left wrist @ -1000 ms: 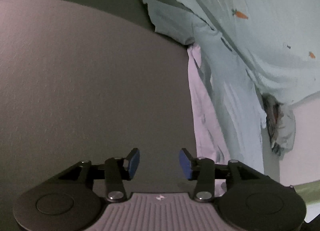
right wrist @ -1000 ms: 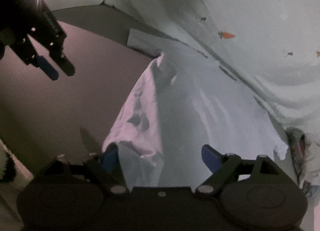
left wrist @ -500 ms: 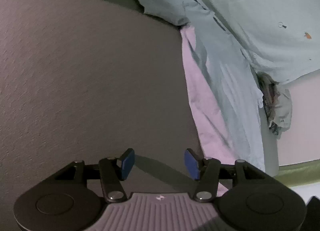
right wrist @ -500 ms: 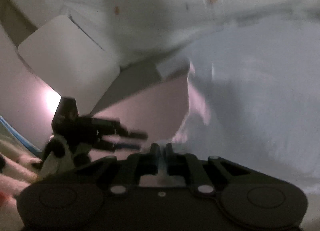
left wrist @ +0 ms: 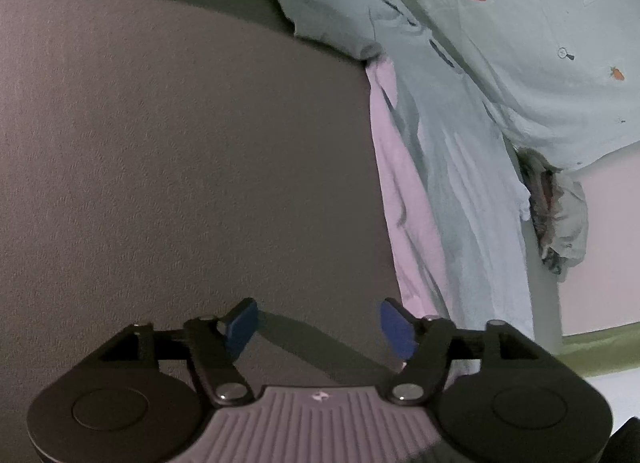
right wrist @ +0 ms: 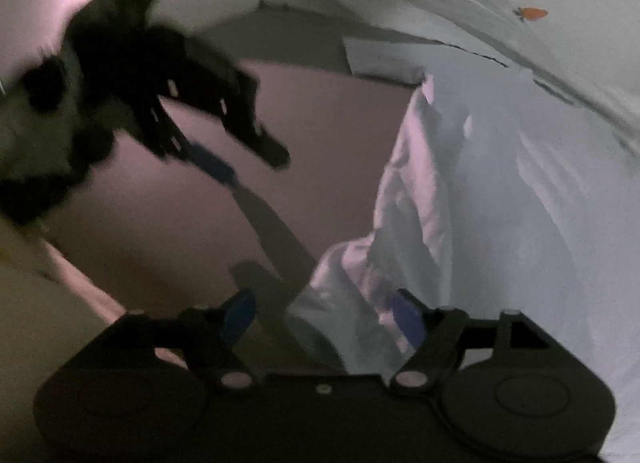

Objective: Fold clothes

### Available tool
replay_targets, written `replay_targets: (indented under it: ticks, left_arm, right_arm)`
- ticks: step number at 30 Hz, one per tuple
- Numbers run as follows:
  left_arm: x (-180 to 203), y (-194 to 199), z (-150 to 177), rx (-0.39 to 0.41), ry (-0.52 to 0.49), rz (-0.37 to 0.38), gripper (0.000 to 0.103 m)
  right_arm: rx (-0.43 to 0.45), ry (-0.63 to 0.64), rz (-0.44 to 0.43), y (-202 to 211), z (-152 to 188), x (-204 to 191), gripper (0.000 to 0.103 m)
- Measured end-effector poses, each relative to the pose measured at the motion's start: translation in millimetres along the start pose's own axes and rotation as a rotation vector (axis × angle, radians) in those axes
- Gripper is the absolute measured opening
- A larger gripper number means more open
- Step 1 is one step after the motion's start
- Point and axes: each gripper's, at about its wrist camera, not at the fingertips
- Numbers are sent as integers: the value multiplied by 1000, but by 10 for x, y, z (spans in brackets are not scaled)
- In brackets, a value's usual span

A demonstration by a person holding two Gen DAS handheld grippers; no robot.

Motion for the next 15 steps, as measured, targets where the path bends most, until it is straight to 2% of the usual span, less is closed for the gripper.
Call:
replay_targets:
  ticks: [2,3,6,10,15]
  left_arm:
    - [1,27,-53,24,-11,-15,73]
    - [1,41,-81,36,-15,-23,74]
    - [-20,60,-200,65,-16,-42,78]
    - [-54,26,-488,103,12,-44,85]
    - [-41,-43,-994,160,84,-12,86]
  right_arm:
    - [-51,20,47,-124,-3,-9,18]
    - [-61,12,62,-149,-11,9,12]
    - [-21,-64,44,-70,-41,133,9]
    - [23,-228,-23,-2,-15,389,8]
    - [12,-354,-6,-32,39,653,9]
Point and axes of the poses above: each gripper's, at about its wrist camera, not at the fingertips, and y roughly against the way its jaws point, x to its right, z to its underside, and after that the axes turned 2 degrees about -z, right-handed
